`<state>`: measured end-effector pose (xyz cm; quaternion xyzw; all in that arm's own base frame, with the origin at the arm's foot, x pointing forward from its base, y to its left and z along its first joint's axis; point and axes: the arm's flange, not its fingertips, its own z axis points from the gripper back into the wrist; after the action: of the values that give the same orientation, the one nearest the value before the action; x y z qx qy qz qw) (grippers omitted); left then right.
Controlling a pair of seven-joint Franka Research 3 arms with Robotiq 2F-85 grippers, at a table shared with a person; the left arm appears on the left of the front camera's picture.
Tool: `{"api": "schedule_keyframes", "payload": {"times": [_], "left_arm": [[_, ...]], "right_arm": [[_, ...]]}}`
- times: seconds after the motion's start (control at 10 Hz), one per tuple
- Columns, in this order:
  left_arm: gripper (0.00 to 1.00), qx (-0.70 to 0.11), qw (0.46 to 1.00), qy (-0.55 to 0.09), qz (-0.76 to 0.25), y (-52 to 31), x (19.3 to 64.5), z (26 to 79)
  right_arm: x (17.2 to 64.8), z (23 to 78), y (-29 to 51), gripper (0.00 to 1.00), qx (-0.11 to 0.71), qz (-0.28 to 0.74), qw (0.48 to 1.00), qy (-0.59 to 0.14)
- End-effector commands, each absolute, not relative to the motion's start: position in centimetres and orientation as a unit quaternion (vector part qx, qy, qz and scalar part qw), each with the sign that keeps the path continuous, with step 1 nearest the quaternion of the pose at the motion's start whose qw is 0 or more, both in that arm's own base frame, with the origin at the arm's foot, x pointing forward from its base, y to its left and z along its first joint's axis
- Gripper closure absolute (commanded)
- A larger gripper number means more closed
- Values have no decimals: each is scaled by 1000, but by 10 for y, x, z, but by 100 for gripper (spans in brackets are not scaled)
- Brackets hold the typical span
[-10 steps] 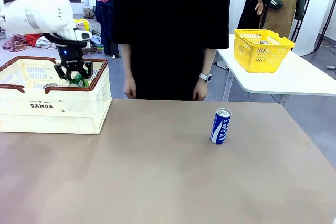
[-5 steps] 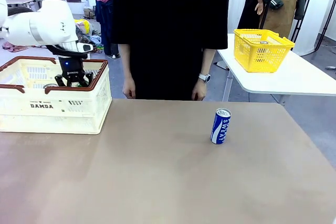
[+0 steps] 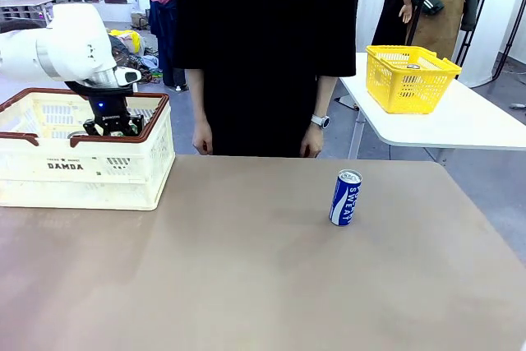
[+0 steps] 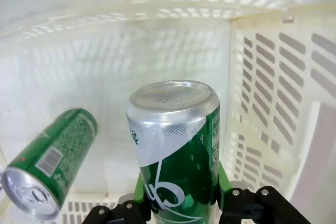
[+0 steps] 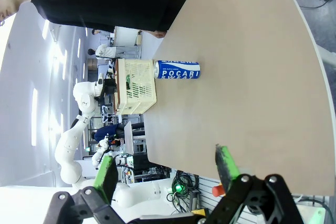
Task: Place the drinks into the Shopping basket.
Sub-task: Pick up one drink and place it into the Shopping basket.
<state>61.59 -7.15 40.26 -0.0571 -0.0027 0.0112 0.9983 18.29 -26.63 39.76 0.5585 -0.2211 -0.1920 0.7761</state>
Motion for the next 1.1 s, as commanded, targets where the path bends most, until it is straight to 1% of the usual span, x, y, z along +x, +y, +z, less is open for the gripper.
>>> {"api": "schedule_keyframes", "payload": {"times": [0.0,0.3,0.7,1.0], "left_arm": [[100,-77,997,2,-10,-69,592,413],[100,-64,995,73,-11,-70,579,400],[100,-52,997,50,3,-68,598,385],[100,-51,996,70,6,-67,608,373]], "right_arm": [[185,399,-267,0,563,-183,771,-234],[185,399,-267,0,563,-183,771,-234],[185,399,-267,0,563,-183,771,-234],[185,399,-267,0,563,-183,771,-234]]}}
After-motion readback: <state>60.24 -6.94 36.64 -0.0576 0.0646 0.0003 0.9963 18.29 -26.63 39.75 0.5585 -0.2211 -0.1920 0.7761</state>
